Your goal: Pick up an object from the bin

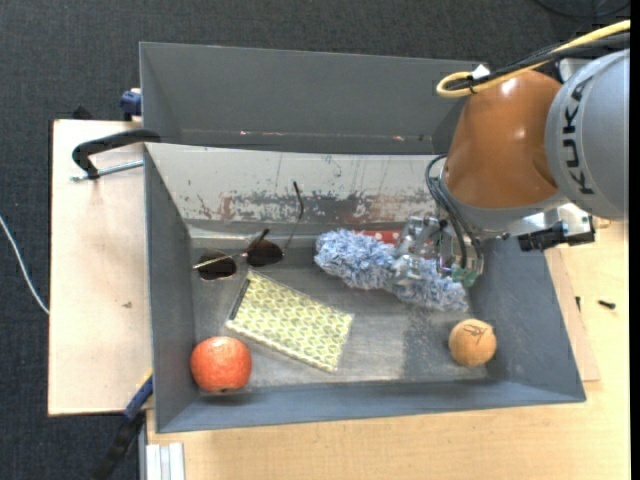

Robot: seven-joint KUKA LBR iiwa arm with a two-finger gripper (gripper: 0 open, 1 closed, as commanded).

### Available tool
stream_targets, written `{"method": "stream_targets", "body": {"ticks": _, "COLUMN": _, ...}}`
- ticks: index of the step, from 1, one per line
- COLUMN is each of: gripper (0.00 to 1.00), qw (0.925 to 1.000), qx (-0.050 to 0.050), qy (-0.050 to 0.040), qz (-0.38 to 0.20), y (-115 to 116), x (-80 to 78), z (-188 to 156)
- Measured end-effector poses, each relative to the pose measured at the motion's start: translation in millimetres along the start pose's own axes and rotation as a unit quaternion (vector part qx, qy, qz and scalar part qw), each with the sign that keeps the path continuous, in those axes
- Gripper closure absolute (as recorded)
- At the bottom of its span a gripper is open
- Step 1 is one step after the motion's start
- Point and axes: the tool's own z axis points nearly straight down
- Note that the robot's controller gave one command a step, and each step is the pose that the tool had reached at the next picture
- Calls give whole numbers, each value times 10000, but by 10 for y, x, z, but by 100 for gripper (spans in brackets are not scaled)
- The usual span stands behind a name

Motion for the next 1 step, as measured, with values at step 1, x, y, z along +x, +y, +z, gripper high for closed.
{"method": "stream_targets", "body": {"ticks": 1, "gripper": 100, "qw": 9999, "qx": 8, "qy": 10, "qz": 101, "y": 135, "x": 65, "z": -377}}
